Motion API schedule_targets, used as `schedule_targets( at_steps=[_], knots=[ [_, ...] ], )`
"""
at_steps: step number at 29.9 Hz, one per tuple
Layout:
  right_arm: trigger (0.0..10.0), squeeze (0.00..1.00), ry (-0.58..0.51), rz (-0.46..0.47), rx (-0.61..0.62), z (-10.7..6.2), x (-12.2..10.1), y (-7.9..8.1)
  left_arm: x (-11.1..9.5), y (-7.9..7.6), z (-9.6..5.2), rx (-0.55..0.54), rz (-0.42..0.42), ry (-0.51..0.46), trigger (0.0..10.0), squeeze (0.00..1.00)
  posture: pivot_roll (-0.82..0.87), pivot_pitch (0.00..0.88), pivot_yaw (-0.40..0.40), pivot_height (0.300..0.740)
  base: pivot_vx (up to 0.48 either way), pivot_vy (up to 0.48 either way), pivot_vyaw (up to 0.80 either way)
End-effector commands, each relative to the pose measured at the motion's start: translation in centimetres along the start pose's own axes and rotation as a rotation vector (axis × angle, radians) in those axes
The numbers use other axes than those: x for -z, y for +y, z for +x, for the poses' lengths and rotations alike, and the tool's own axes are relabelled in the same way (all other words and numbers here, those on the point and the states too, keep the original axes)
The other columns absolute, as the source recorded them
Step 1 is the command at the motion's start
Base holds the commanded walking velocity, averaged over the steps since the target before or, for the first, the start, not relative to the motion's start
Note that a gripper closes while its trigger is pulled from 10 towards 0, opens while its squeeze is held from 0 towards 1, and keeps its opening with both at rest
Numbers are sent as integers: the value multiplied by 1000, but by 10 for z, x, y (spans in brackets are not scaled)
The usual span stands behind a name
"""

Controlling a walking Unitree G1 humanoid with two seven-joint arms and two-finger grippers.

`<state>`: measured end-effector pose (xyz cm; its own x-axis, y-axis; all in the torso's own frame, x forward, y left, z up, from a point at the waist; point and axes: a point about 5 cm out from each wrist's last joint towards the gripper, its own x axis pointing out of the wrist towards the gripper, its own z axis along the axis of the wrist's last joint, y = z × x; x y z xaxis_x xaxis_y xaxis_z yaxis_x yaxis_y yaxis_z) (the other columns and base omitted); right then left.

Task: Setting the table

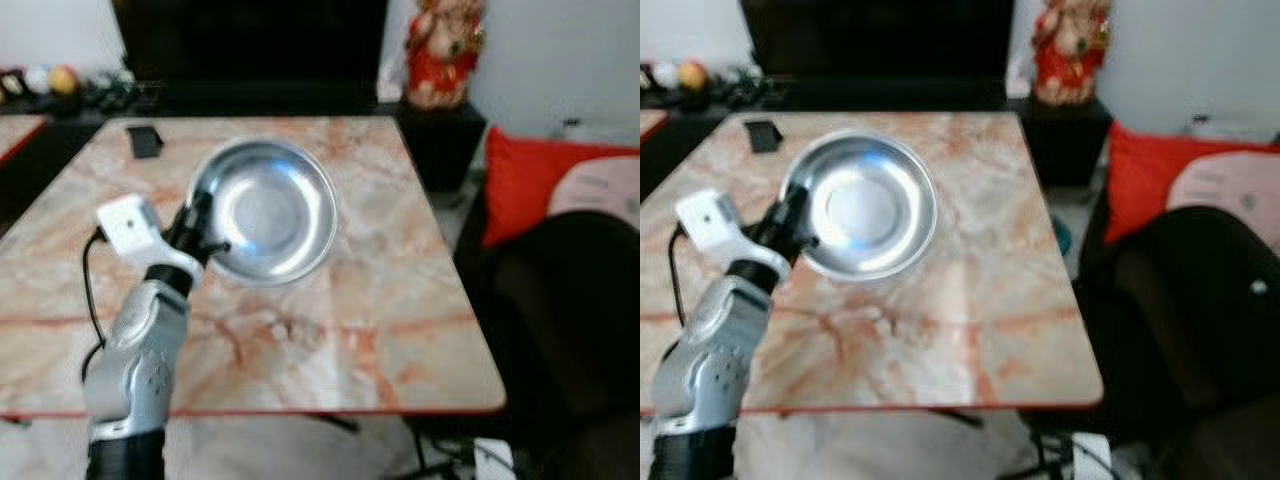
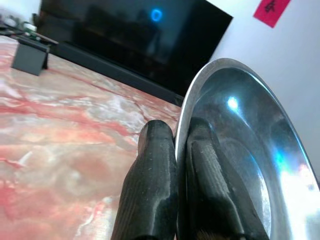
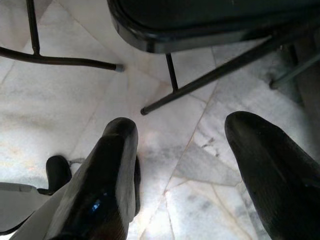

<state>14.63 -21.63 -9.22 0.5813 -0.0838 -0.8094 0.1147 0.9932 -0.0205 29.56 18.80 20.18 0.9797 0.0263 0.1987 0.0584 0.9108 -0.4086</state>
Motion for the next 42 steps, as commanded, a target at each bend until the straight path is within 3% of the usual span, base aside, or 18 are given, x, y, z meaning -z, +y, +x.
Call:
schedule_targets(
  at_steps=[1, 12, 14, 16, 17, 24, 31, 36, 42],
  knots=[
    [10000, 0, 6, -4, -2, 0, 0, 0, -2, 5, -1, -25, 32, 3, 10000, 0, -22, 0, -9, 740, 0, 0, 0],
    [10000, 0, 48, -6, 5, -3, 11, -1, 2, 31, -1, -164, 78, 67, 10000, 0, -22, 0, -3, 740, 0, 0, 0],
    [10000, 0, 63, -8, 7, -3, 14, -1, 15, 42, -3, -201, 81, 186, 10000, 0, -20, 0, -3, 740, 0, 0, 0],
    [10000, 0, 65, -8, 7, -3, 15, -1, 19, 45, -5, -215, 74, 216, 10000, 0, -19, 0, -2, 740, 0, 0, 0],
    [10000, 0, 71, -10, 8, -4, 16, -1, 24, 52, -8, -248, 17, 239, 10000, 0, -20, 0, -2, 740, 0, 0, 0],
    [10000, 0, 91, -14, 9, -5, 21, -2, 35, 72, -20, -324, -83, 312, 10000, 0, -17, 0, -2, 740, 0, 0, 0],
    [10000, 0, 105, -22, 7, -6, 24, -1, 48, 68, -24, -291, -196, 400, 10000, 0, -19, 0, 2, 740, 0, 0, 0],
    [10000, 0, 105, -24, 3, -6, 24, 0, 59, 64, -29, -270, -175, 481, 10000, 0, -22, 0, 3, 740, 0, 0, 0],
    [10000, 0, 108, -30, 0, -6, 25, 1, 59, 62, -28, -262, -132, 489, 10000, 0, -21, 0, 4, 740, 0, 0, 0]
  ],
)
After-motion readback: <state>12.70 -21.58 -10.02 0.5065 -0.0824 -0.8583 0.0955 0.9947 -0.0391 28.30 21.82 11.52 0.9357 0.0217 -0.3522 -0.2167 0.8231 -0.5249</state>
